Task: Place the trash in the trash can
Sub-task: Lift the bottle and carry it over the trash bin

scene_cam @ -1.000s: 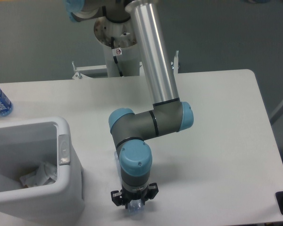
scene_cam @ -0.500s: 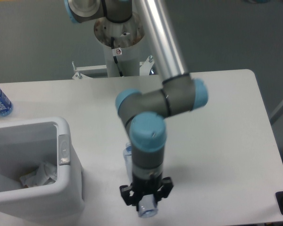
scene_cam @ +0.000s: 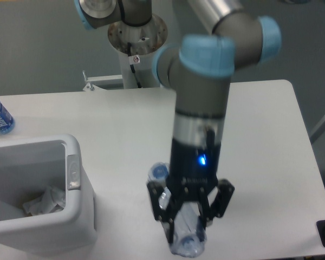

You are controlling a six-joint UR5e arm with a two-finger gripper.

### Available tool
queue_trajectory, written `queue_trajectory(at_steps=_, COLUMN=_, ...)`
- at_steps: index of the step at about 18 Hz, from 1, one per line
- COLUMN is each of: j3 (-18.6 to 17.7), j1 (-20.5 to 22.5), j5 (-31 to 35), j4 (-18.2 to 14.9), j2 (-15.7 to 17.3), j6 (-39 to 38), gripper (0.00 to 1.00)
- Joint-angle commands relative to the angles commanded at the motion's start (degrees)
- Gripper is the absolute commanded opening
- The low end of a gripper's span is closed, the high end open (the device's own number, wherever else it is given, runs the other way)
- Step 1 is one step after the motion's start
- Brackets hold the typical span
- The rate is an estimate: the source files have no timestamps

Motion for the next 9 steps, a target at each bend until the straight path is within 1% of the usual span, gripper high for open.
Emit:
queue_trajectory(at_steps=4, j3=-0.44, j1=-4.74, j5=0.0, j4=0.71, j2=1.85, j6=-0.09, gripper=0.55)
queue_trajectory(at_steps=7, j3=-0.62, j1=-9.13, j5=0.0, j4=0.88, j2=1.94, j6=-0.18, gripper=0.55)
queue_trajectory(at_steps=9, j3=-1.14, j1=-11.33, j5=0.0, j4=2.37, j2=1.5, j6=-0.18, gripper=0.55)
